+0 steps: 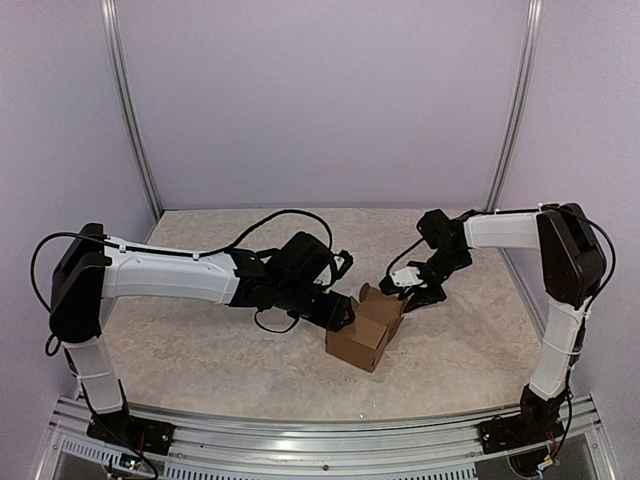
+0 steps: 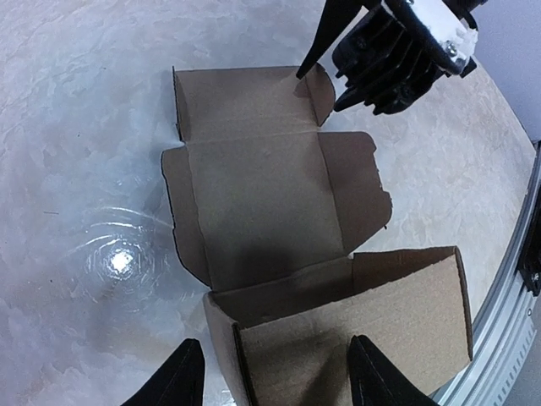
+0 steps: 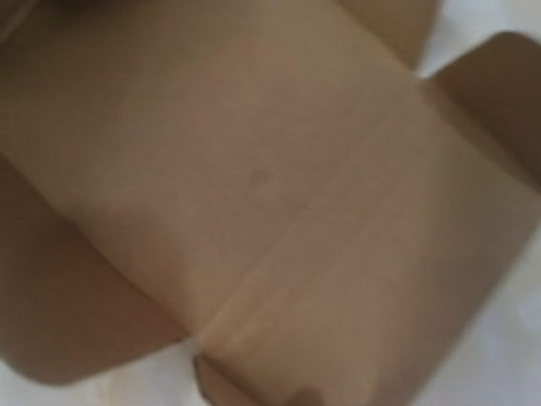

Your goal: Fold the paper box

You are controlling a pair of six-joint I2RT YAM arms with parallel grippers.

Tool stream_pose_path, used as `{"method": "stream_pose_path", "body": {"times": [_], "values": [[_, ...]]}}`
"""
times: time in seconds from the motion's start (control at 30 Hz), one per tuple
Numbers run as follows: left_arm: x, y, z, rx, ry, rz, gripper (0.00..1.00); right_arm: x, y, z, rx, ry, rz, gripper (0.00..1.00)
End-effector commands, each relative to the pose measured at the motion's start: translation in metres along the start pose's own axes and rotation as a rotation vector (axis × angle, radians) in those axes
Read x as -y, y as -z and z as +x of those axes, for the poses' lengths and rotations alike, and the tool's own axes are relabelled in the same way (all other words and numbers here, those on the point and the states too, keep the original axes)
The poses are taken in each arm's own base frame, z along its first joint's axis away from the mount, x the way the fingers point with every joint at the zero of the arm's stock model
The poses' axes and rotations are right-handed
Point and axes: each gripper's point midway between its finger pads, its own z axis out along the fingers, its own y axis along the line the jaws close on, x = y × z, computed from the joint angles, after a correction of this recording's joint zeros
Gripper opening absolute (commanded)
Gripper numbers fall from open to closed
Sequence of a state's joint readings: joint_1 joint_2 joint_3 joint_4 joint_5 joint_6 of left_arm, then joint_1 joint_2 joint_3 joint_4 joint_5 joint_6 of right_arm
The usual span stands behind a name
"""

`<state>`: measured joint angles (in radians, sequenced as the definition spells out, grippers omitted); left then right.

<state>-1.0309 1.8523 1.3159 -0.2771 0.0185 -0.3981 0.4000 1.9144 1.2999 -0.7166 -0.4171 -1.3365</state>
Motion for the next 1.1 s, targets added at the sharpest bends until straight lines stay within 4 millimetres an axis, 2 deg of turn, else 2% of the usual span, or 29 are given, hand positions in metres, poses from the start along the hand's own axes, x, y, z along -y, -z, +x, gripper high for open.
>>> {"method": "stream_pose_path", "body": {"times": [0.0, 0.13, 0.23, 0.37, 0.5, 0.6, 0.7, 0.77, 0.87, 0.97, 1.07], "values": [[0.0, 0.01, -0.003, 0.02, -0.019, -0.006, 0.56, -0.01, -0.004, 0.002, -0.044, 0.056, -0.049, 0.29], [0.0, 0.009, -0.003, 0.023, -0.023, -0.004, 0.56, -0.012, 0.003, 0.003, -0.073, 0.062, -0.052, 0.13], [0.001, 0.009, -0.003, 0.029, -0.032, -0.002, 0.56, -0.011, 0.015, -0.006, -0.094, 0.091, -0.038, 0.06], [-0.003, 0.012, -0.003, 0.048, -0.033, -0.015, 0.56, -0.013, 0.032, -0.031, -0.158, 0.194, 0.013, 0.04], [-0.01, 0.023, -0.005, 0.102, -0.019, -0.029, 0.56, -0.015, 0.047, -0.057, -0.289, 0.34, 0.113, 0.04], [-0.015, 0.042, -0.008, 0.163, -0.005, -0.037, 0.56, -0.015, 0.059, -0.071, -0.394, 0.454, 0.202, 0.04], [-0.02, 0.072, -0.015, 0.241, -0.004, -0.04, 0.57, -0.014, 0.069, -0.083, -0.475, 0.54, 0.27, 0.04], [-0.029, 0.094, -0.026, 0.293, 0.007, -0.03, 0.59, -0.013, 0.074, -0.089, -0.515, 0.577, 0.305, 0.03], [-0.035, 0.116, -0.044, 0.338, -0.007, 0.008, 0.6, -0.006, 0.077, -0.09, -0.572, 0.583, 0.343, 0.03], [-0.042, 0.129, -0.064, 0.36, -0.05, -0.019, 0.63, -0.001, 0.077, -0.086, -0.615, 0.622, 0.37, 0.03], [-0.047, 0.131, -0.087, 0.343, -0.09, -0.032, 0.65, 0.0, 0.078, -0.09, -0.64, 0.652, 0.395, 0.03]]}}
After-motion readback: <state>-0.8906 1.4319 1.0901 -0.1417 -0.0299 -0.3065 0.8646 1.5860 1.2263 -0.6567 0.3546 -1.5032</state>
